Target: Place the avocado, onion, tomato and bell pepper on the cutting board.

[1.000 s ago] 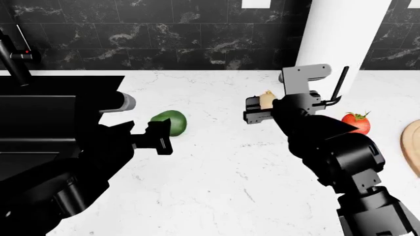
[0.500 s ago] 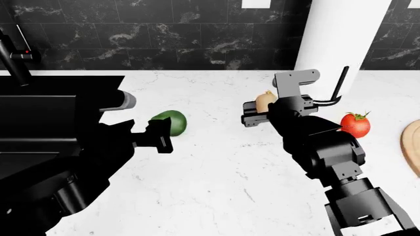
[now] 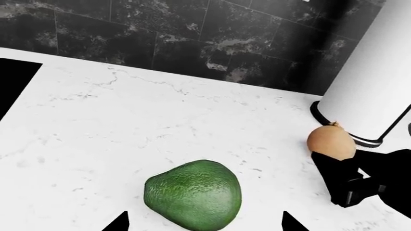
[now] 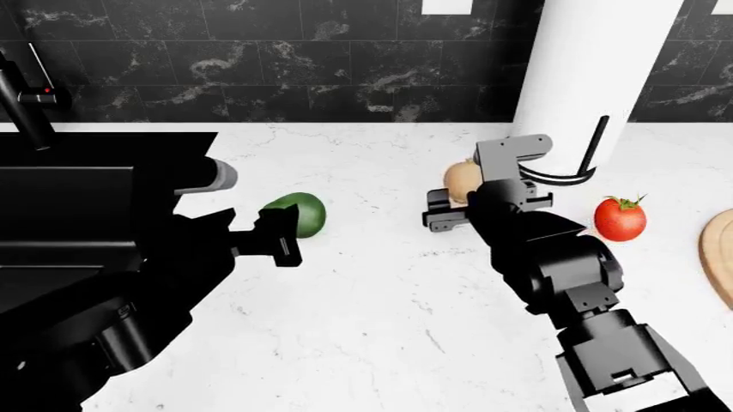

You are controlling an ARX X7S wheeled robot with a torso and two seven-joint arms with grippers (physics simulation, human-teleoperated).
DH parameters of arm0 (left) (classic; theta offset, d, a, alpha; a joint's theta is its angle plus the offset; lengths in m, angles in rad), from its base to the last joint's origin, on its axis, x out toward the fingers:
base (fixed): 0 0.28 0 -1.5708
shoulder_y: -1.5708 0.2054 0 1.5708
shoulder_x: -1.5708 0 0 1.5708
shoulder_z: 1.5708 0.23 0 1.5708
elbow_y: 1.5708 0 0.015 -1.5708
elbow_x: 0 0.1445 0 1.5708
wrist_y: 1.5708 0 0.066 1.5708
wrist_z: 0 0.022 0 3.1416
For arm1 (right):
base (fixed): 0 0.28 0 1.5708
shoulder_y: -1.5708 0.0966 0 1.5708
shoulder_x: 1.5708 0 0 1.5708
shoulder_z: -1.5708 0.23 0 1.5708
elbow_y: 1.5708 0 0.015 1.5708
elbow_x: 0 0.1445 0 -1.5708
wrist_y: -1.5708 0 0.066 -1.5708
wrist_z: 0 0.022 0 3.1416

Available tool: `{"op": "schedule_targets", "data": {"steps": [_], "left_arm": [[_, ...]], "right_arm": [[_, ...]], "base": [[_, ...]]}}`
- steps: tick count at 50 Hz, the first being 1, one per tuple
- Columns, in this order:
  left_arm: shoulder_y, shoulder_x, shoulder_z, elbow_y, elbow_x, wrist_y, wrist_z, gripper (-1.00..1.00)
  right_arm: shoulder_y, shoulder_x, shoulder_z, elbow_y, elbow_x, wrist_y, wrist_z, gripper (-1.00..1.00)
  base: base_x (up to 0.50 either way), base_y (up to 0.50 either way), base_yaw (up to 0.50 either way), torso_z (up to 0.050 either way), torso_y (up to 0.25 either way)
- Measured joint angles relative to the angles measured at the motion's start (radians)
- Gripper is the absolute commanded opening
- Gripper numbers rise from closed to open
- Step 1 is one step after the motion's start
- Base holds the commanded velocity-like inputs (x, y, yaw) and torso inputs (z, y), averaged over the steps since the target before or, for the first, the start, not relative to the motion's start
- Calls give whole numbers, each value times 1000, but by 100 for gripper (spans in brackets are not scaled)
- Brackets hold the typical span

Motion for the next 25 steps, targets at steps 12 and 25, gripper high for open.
{"op": "schedule_targets", "data": {"steps": [12, 25], "left_arm": [[1, -5, 4, -5, -7, 8, -2, 100], [7, -15, 15, 2, -4, 24, -3, 100]], "right_arm": [[-21, 16, 3, -56, 21, 1, 29, -100], [-70, 77, 23, -318, 70, 69, 104, -100]], "base": [[0, 0, 0, 0, 0], [0, 0, 0, 0, 0]]}}
